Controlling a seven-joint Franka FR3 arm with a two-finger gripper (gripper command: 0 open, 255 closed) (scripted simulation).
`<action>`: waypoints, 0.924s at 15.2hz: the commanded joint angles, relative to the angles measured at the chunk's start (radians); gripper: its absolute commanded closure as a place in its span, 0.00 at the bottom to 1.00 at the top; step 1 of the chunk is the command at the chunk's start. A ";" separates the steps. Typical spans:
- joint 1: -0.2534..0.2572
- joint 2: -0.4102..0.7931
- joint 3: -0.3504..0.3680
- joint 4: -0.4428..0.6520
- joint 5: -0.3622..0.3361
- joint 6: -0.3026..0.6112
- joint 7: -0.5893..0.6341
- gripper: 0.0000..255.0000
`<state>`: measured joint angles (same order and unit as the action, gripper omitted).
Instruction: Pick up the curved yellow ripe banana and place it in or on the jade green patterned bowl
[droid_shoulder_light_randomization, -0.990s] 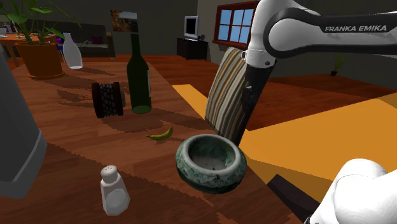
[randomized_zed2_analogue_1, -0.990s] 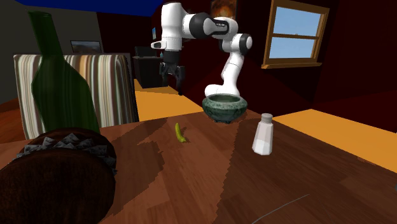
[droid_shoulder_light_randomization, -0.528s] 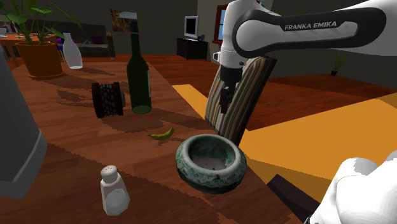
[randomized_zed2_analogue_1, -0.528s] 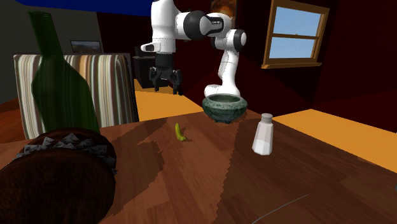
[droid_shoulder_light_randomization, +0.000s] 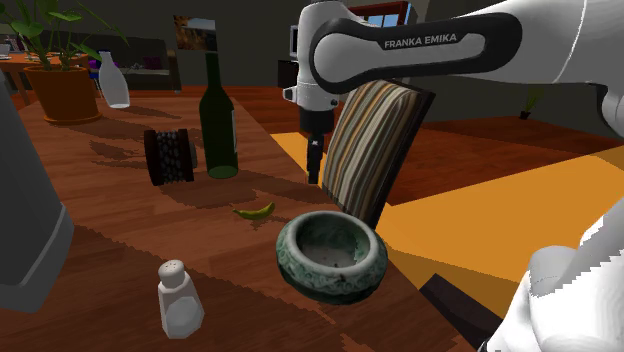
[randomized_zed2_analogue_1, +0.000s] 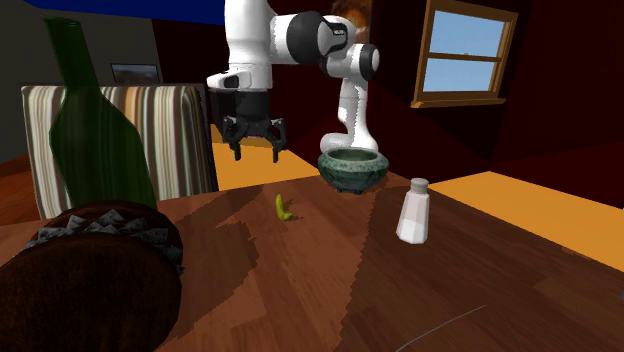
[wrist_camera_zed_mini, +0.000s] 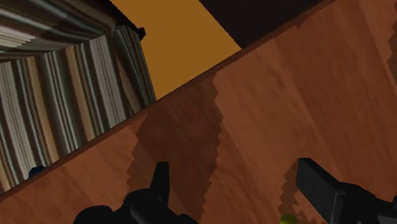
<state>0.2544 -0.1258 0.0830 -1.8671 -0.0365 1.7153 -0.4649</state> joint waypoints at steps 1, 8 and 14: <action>0.021 0.067 0.018 0.060 0.003 0.003 -0.040 0.00; 0.089 0.254 0.086 0.254 0.000 -0.026 -0.171 0.00; 0.128 0.341 0.125 0.324 -0.010 -0.020 -0.236 0.00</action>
<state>0.3811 0.2154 0.2058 -1.5326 -0.0464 1.6847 -0.6952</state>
